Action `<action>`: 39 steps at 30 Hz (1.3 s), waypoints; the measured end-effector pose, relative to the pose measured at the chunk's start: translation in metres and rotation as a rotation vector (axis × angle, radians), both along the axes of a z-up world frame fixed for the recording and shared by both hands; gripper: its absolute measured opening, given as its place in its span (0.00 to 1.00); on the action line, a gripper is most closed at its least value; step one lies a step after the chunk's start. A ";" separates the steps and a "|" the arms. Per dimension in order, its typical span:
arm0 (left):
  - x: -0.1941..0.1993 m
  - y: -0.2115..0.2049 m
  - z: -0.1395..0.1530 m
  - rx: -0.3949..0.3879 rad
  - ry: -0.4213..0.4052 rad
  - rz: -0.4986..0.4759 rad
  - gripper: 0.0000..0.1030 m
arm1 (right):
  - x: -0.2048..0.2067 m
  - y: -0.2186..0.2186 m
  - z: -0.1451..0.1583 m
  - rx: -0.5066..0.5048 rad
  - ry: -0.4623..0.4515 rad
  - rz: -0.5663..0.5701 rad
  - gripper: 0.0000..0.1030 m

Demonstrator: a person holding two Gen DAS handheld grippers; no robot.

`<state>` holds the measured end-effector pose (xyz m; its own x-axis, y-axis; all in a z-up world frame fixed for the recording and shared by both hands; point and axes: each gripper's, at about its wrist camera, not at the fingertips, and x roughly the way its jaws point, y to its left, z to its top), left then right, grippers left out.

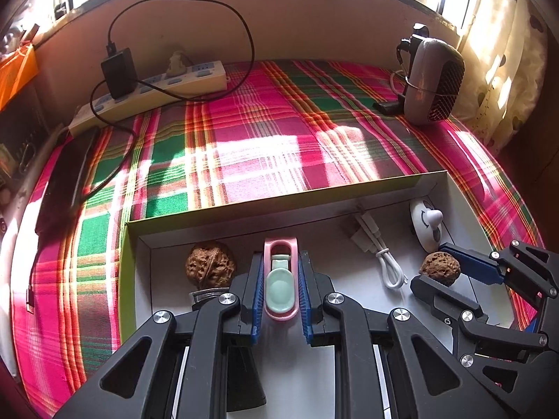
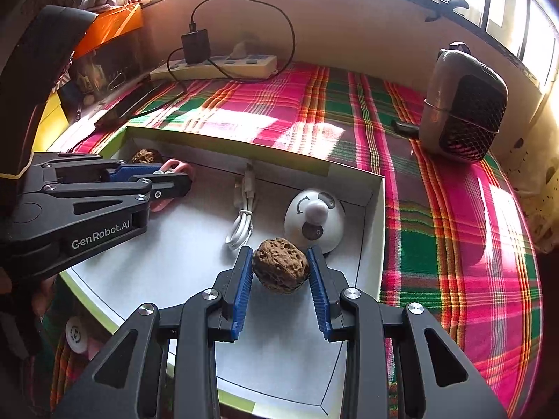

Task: Organize objects
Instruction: 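Lower the walnut into the box with the right tool while the left tool lowers the pink case there, then open both tools and withdraw them from the box toward the round containers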

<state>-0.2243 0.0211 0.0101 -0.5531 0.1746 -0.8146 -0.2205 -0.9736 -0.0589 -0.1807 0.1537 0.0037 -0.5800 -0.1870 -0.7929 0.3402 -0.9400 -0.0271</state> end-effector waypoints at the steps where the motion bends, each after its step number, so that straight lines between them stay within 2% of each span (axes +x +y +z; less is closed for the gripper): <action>1: 0.000 0.000 0.000 -0.001 0.001 -0.001 0.16 | 0.000 -0.001 0.000 0.001 0.001 0.001 0.32; 8: -0.001 0.000 0.000 -0.004 0.003 -0.003 0.16 | 0.000 -0.002 -0.001 0.008 0.007 -0.005 0.32; 16: -0.001 0.000 0.000 0.004 -0.002 0.001 0.23 | -0.001 -0.003 -0.001 0.014 0.009 -0.007 0.32; 19: -0.001 0.000 0.001 0.005 -0.004 0.009 0.25 | -0.001 -0.004 -0.001 0.015 0.011 -0.011 0.37; 23: 0.000 -0.002 0.003 0.007 0.000 0.017 0.26 | -0.001 -0.004 0.001 0.012 0.015 -0.014 0.37; 39: 0.031 -0.009 0.027 0.023 0.055 0.009 0.27 | 0.018 0.000 0.019 -0.025 0.052 -0.030 0.37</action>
<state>-0.1928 0.0118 0.0366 -0.5982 0.1874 -0.7791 -0.2154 -0.9741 -0.0689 -0.1627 0.1535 0.0223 -0.6261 -0.1887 -0.7566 0.3107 -0.9503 -0.0200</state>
